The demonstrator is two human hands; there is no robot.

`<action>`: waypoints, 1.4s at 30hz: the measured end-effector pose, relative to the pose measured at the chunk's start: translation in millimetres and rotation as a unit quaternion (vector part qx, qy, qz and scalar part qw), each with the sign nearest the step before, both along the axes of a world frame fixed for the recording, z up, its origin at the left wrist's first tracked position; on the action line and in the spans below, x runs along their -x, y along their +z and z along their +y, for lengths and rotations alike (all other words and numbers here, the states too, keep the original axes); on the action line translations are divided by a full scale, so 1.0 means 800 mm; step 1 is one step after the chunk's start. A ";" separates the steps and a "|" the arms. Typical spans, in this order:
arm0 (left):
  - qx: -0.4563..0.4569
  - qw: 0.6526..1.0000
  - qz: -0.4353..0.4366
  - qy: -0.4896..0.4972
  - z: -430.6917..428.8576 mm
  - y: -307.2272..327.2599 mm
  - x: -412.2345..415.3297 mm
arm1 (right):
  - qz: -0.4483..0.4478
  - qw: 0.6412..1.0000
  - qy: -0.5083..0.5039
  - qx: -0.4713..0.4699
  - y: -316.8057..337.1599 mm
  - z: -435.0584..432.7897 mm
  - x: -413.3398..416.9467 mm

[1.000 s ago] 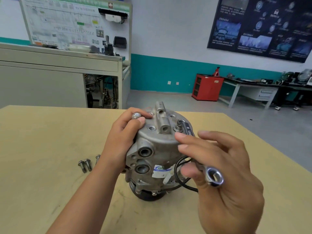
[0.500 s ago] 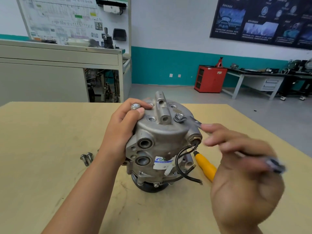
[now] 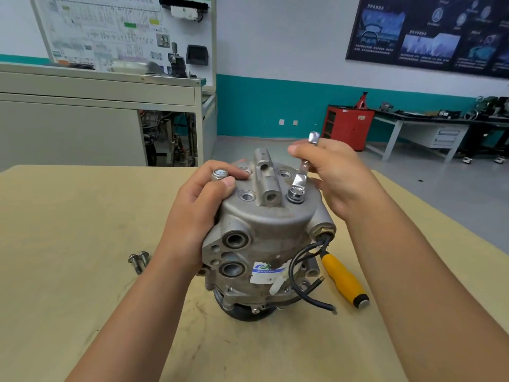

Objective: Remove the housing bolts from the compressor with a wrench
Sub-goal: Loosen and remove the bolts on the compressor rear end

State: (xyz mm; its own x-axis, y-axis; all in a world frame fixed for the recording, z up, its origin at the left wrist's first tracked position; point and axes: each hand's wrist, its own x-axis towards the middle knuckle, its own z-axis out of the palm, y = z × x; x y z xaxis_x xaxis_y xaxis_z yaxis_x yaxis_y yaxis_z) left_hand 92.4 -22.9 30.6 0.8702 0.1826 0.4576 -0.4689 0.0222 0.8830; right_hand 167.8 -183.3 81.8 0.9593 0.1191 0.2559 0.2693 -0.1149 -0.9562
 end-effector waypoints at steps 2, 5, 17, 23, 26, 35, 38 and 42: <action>0.003 1.000 -0.001 -0.005 0.000 0.000 0.000 | 0.006 0.997 0.047 0.054 0.010 0.008 -0.001; 0.008 1.000 -0.007 -0.009 0.000 0.000 0.000 | 0.007 0.988 0.099 0.115 0.023 0.019 0.000; 0.016 1.000 -0.001 -0.006 0.000 0.000 0.000 | 0.067 0.989 0.127 -0.040 0.034 0.024 -0.005; 0.008 1.000 0.002 -0.005 -0.001 0.000 0.000 | 0.212 0.947 0.096 -0.223 0.038 0.004 -0.012; 0.003 1.000 -0.001 -0.004 -0.001 0.000 0.001 | 0.183 0.926 0.082 -0.319 0.035 -0.011 0.007; 0.005 1.000 -0.001 -0.009 -0.001 0.001 0.002 | -0.104 0.935 0.012 -0.338 0.010 -0.025 0.108; 0.009 1.000 0.000 -0.011 -0.001 0.000 0.002 | -0.204 0.939 -0.007 -0.277 -0.009 -0.020 0.136; 0.010 1.000 -0.001 -0.012 -0.002 0.000 0.002 | -0.366 0.917 -0.080 -0.138 -0.028 -0.006 0.146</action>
